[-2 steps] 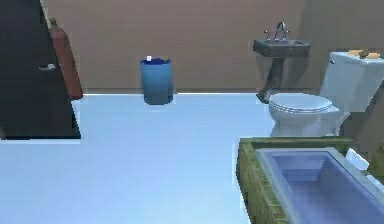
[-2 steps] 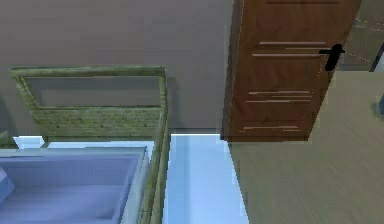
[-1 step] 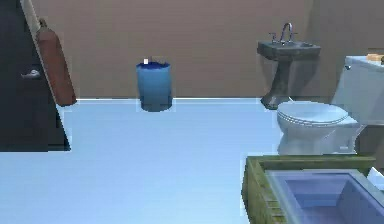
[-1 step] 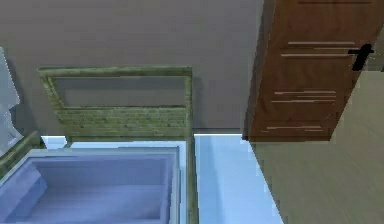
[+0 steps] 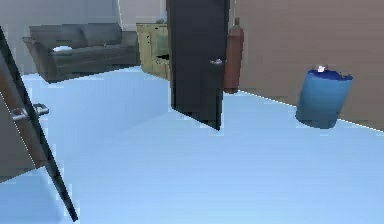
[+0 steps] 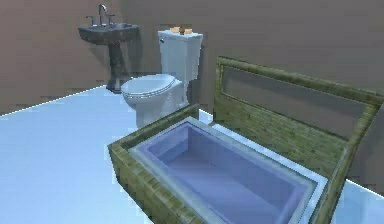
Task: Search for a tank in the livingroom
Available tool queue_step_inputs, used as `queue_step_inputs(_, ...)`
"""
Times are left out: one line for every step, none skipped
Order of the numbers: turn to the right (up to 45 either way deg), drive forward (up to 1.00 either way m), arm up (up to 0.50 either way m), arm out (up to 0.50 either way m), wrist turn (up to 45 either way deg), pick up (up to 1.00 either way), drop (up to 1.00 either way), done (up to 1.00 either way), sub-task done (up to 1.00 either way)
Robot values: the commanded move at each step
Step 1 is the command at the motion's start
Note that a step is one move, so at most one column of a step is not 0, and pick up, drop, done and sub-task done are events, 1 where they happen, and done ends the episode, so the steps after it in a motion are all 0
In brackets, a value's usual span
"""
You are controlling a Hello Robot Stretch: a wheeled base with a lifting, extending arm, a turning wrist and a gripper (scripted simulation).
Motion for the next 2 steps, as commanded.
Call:
queue_step_inputs(-18.0, 0.0, 0.0, 0.0, 0.0, 0.0, 0.0, 0.0, 0.0)
queue_step_inputs(0.0, 1.0, 0.0, 0.0, 0.0, 0.0, 0.0, 0.0, 0.0)
